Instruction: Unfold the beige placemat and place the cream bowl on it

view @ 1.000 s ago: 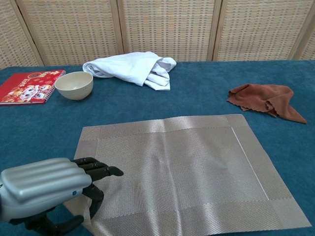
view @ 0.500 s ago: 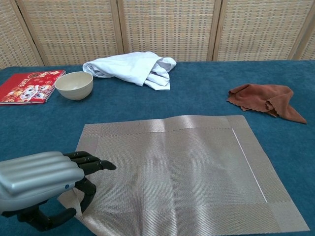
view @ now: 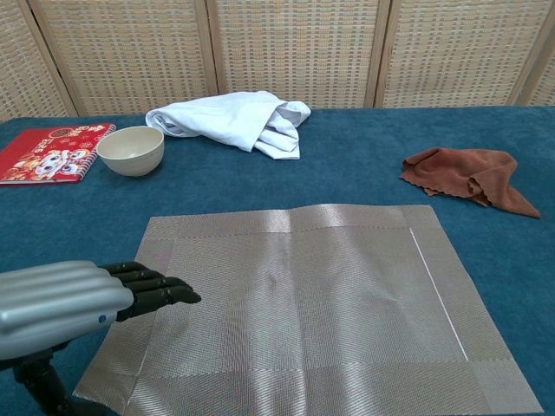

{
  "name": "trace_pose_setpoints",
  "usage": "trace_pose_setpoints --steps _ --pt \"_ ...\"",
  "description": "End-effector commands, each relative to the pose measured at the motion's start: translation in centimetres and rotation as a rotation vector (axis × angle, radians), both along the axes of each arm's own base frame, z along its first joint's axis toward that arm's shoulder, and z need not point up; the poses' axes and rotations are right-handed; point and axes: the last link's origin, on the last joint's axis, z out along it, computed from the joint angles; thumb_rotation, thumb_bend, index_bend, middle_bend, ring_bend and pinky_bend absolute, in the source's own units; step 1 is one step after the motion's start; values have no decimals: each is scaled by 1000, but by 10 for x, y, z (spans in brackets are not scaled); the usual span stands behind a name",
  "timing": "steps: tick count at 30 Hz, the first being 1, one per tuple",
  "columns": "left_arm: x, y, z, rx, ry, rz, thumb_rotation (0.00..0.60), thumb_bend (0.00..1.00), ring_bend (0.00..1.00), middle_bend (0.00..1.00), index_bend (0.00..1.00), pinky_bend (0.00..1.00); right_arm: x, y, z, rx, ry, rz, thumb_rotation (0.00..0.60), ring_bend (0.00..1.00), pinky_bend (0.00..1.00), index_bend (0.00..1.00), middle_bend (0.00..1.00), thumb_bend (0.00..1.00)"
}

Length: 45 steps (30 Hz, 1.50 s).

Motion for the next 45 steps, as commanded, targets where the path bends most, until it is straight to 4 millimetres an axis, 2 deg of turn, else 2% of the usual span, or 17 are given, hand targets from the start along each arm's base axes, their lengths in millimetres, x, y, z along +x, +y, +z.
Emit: trace_pose_setpoints --steps 1,5,13,16,21,24,31,35,41,45 --pt "-2 6 13 34 -21 7 514 198 0 0 0 0 0 0 0 0 1 0 600 0 0 0 0 0" --pt "-4 18 34 94 -62 33 515 198 0 0 0 0 0 1 0 -1 2 0 600 0 0 0 0 0" --pt "-7 65 88 289 -145 97 515 193 0 0 0 0 1 1 -1 2 4 1 600 0 0 0 0 0" --pt "-9 80 100 343 -157 117 515 193 0 0 0 0 1 1 -1 2 4 1 600 0 0 0 0 0" --pt "-26 127 120 495 -101 169 518 193 0 0 0 0 1 0 -2 4 5 -2 600 0 0 0 0 0" --pt "-38 162 117 552 -66 213 516 193 0 0 0 0 0 0 -3 8 6 -4 600 0 0 0 0 0" --pt "-55 215 91 554 -38 263 523 193 0 0 0 0 -2 -3 -6 16 16 -16 600 0 0 0 0 0" --pt "-60 238 75 542 -36 294 570 191 0 0 84 0 -5 -5 -8 23 24 -28 600 0 0 0 0 0" --pt "-64 263 55 542 -30 332 598 192 0 0 243 0 -8 -8 -10 25 32 -41 600 0 0 0 0 0" --pt "-66 271 44 532 -23 351 600 192 0 0 265 0 -10 -9 -10 26 35 -50 600 0 0 0 0 0"
